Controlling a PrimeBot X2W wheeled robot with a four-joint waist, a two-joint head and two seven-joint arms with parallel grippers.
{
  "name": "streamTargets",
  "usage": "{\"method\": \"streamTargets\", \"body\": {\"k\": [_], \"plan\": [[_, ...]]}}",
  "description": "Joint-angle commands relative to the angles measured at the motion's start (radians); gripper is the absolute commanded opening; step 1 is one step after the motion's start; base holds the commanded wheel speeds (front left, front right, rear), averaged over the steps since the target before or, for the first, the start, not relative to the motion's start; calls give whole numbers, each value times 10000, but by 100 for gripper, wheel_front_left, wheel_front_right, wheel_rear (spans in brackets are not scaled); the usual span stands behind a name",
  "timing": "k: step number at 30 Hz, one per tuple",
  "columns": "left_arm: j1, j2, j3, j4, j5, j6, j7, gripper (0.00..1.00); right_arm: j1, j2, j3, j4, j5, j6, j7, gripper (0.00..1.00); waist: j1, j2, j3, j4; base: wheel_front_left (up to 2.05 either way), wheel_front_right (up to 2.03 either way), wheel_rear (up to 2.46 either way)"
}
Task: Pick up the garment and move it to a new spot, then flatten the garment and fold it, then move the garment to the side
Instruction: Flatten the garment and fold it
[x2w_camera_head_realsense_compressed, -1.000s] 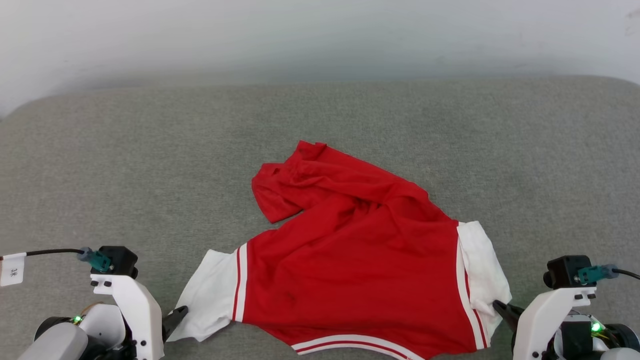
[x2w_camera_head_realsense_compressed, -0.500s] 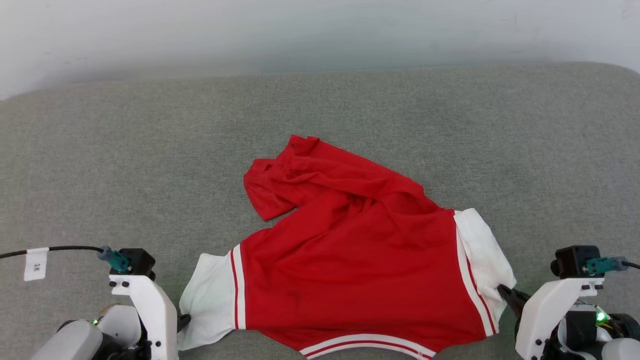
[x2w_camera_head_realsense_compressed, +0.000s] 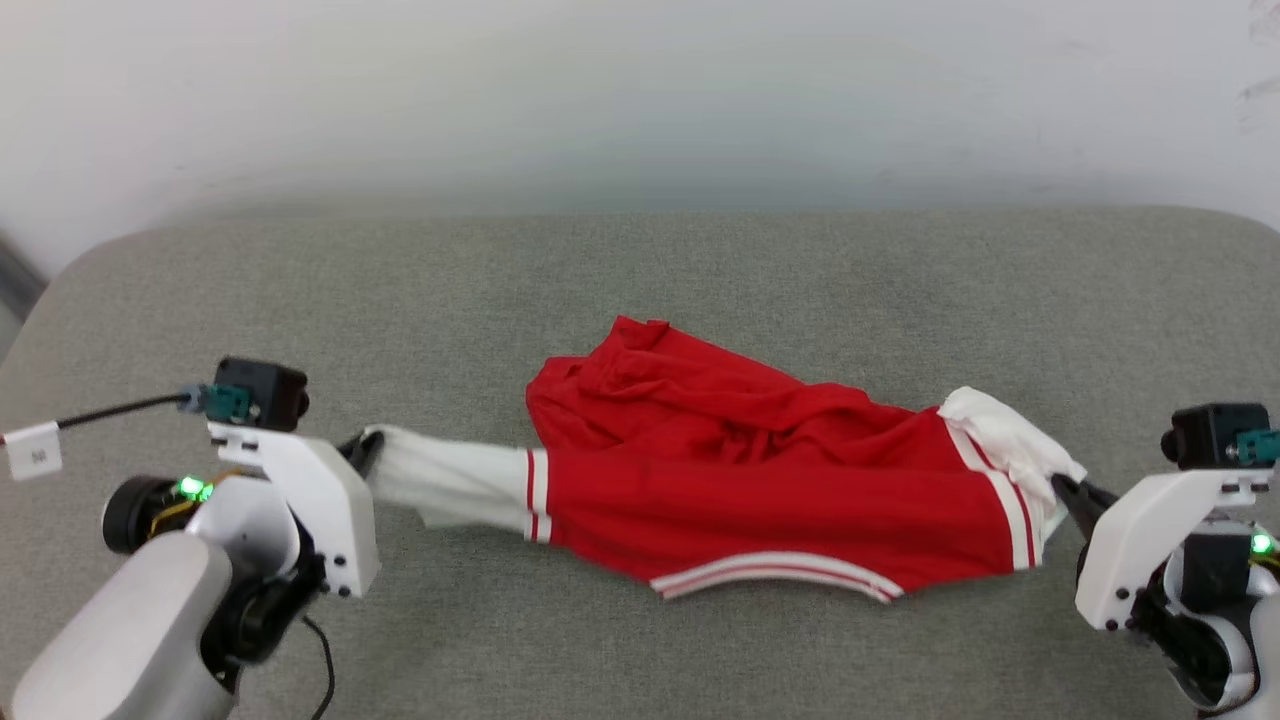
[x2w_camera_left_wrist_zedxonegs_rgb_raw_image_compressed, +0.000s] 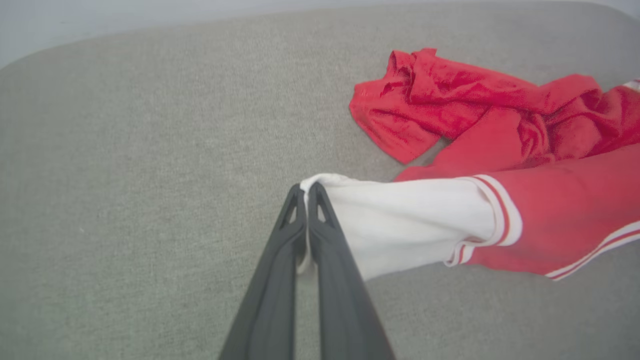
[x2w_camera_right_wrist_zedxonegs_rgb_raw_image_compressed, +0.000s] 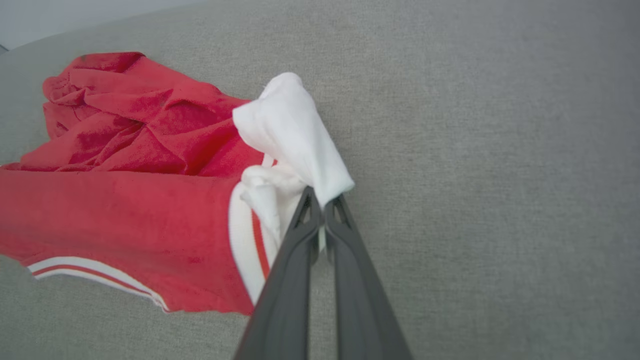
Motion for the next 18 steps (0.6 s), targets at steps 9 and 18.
{"method": "streamTargets", "body": {"k": [9,18], "plan": [[-3012,-975,640,1262,456,154,-1019,0,-2571,-469,112,554,-198,-7,188,0,0,-1,-140,1,0,0,0],[-6244,-1336,916,2969,1122,62,-1768,0,-5941,-878,679,1166,-517,-7,-29,0,0,-1,1281,-249,0,0,0]]}}
